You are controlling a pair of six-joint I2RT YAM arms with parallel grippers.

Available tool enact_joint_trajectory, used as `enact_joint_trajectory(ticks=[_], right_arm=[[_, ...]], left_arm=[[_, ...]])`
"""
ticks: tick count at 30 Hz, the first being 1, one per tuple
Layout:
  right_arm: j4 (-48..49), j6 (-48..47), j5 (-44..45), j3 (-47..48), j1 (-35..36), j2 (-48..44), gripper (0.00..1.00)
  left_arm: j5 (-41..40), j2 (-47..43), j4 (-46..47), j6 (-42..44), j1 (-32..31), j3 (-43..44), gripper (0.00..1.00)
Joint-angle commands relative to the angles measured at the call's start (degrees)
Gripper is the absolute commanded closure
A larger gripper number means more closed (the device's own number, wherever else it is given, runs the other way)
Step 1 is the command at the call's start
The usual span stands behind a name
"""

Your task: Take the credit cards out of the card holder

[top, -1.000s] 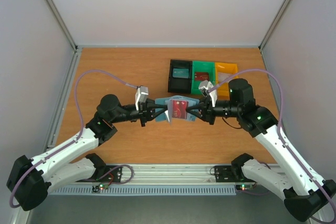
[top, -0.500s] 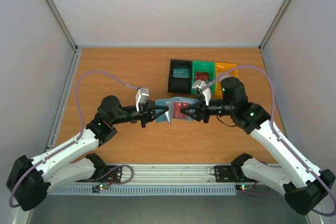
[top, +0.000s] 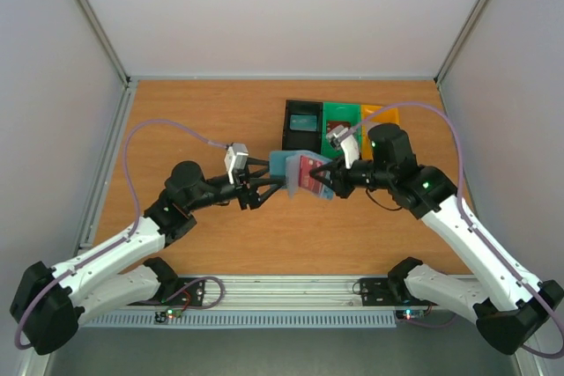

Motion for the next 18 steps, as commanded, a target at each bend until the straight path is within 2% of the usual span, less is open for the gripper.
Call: enact_joint_trajectory(ticks=[1,3,6,9,11,18], right_arm=[[-17.9,8.7,28.1,9.1,0.2,6.6,0.99],[-25.5,12.5,42.0,12.6,1.0,11.2,0.99],[-27.0,14.2,47.9,14.1,5.2,14.8,0.99],[-23.0,14.7,45.2,15.5,9.6,17.6,0.99],[-20.4,14.4,42.9,16.9,12.1,19.5,0.99],[-12.4,10.4,29.0,18.0,14.7,19.9,0.99]], left_arm=[[-10.5,-1.3,-1.5,4.2,-0.3,-1.0,0.29],[-10.3,-1.5,-1.1,5.7,-0.3,-0.9,0.38],[-1.9,-1.5,1.5,6.1,-0.4,-0.6,0.47],[5.3,-0.8,3.7,4.2,-1.8,0.0,0.53],[6.5,-0.2,4.0,3.0,-3.1,0.0,0.56],[0.0,0.9,0.6,-1.2,-3.9,-1.0,0.61]])
